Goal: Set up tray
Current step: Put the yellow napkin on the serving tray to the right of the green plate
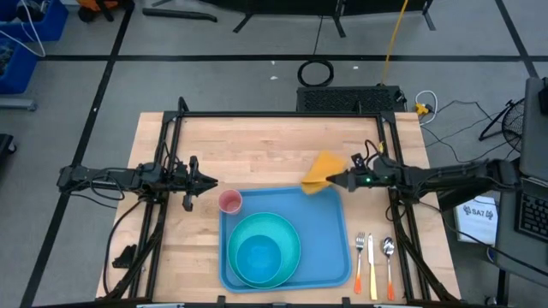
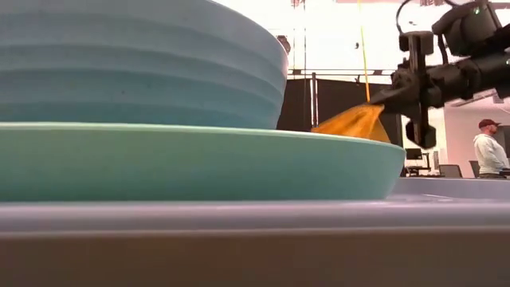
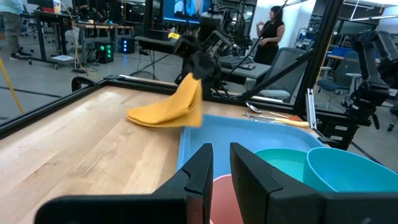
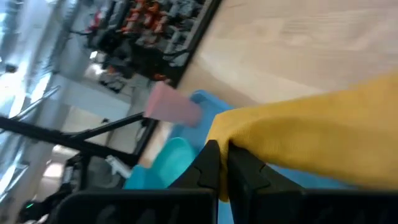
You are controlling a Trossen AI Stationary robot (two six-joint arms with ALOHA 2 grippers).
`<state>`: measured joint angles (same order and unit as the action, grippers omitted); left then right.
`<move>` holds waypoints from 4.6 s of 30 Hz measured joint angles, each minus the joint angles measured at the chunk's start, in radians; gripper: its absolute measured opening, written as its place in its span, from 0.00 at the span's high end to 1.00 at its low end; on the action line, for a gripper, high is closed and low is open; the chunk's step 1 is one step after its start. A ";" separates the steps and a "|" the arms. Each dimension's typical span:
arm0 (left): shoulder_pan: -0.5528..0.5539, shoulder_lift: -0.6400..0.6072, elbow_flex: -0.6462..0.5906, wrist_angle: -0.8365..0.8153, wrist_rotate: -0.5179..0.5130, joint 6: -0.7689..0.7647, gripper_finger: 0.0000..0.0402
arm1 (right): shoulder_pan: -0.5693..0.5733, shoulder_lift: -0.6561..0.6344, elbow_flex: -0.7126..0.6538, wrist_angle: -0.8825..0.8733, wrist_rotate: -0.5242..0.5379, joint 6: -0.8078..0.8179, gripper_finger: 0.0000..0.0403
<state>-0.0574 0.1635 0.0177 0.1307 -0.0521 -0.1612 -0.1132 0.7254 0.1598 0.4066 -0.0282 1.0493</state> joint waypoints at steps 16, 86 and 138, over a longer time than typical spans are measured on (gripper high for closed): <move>0.000 0.000 0.000 0.000 0.000 0.000 0.86 | 0.364 0.164 0.138 -0.045 0.190 0.124 1.00; 0.000 0.000 0.000 0.000 0.000 0.000 0.86 | 0.918 0.616 0.389 -0.171 0.288 0.675 0.81; 0.000 0.000 0.000 -0.001 0.000 0.000 0.86 | 0.950 0.530 0.387 -0.243 0.615 0.544 0.90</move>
<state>-0.0575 0.1635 0.0177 0.1293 -0.0523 -0.1612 0.8367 1.2555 0.5472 0.1633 0.5868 1.5937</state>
